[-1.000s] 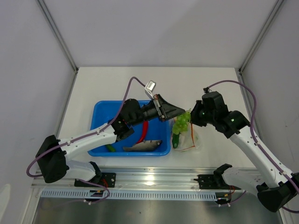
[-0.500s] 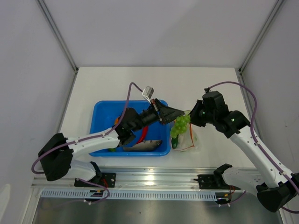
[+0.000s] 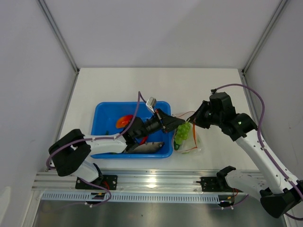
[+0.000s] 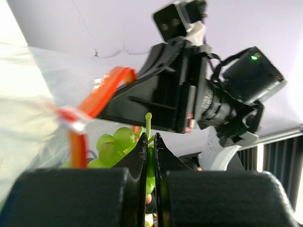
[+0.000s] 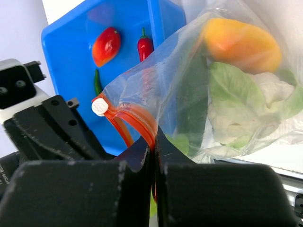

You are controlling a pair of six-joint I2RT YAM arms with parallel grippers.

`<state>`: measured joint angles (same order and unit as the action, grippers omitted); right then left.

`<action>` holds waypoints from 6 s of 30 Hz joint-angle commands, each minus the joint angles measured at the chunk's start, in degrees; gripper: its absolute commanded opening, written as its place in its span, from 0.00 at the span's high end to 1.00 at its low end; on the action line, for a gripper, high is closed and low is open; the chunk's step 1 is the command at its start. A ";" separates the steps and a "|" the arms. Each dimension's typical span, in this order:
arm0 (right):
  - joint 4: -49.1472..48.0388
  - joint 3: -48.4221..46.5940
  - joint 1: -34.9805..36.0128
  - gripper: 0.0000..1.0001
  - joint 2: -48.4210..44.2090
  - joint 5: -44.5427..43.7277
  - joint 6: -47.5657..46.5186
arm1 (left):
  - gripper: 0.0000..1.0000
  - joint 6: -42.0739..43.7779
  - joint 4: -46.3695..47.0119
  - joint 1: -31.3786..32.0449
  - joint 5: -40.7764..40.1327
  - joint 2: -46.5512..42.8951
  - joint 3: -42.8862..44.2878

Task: Place the food in the zip-top bag and seal the zipper
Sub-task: Place the fake fruit in the zipper food storage bag, then pick up the fake fruit from the bin, then place the fake fruit in the zipper food storage bag.

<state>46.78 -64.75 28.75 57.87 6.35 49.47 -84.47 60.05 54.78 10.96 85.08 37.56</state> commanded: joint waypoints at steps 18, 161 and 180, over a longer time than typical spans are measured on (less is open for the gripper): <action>-1.26 -4.86 -0.54 1.00 0.05 -0.46 -2.80 | 1.00 14.33 -55.03 0.76 -6.66 -4.41 17.62; 4.37 -2.92 -0.72 1.00 -0.39 -9.96 -16.16 | 0.99 21.25 -70.90 -17.08 -20.83 -23.46 9.82; 2.17 -2.92 -0.72 1.00 1.20 -5.21 -15.02 | 0.99 35.96 -23.78 -3.55 21.11 -14.87 5.24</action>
<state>51.46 -66.37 28.27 58.94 -0.62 34.24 -48.99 26.89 49.58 26.37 66.63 40.58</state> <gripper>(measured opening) 0.002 0.610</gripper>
